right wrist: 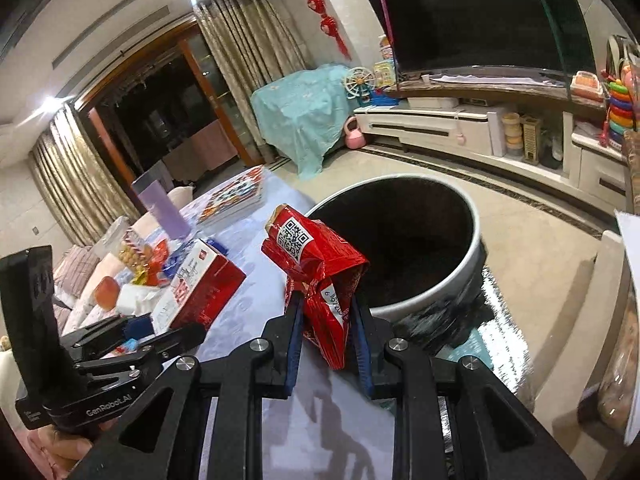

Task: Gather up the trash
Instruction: 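Carry the milk carton and red chip bag with both tools over the trash bin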

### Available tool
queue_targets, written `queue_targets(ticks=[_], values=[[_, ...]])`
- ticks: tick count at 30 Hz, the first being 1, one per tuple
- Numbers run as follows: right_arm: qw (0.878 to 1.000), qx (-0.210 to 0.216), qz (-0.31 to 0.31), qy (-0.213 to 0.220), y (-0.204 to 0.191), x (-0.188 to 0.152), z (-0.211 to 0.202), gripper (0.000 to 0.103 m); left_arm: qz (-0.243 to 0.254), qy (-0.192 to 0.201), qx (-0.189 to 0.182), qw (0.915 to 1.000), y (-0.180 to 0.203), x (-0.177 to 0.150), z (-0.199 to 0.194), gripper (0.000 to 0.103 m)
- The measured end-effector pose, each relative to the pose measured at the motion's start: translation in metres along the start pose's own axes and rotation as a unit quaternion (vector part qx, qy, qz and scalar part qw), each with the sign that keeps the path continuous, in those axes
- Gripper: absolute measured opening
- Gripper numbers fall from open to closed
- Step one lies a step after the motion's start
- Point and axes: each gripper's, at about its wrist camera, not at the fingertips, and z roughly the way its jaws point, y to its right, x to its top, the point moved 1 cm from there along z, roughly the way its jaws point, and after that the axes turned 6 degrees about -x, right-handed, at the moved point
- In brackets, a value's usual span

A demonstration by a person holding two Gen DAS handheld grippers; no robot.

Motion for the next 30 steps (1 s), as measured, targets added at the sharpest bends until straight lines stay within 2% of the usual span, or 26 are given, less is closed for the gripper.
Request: queue_targets(ticks=[14,30], values=[[1.0,-0.015,0.007,-0.015,0.023,0.026,0.021,0.023,0.022,-0.01,-0.003,0.9997,0.012,0.034,0.035,0.048],[0.998,-0.024,0.003,-0.063,0.041,0.046,0.052,0.024,0.059,-0.052,-0.003,0.9969,0.022,0.065,0.078,0.048]])
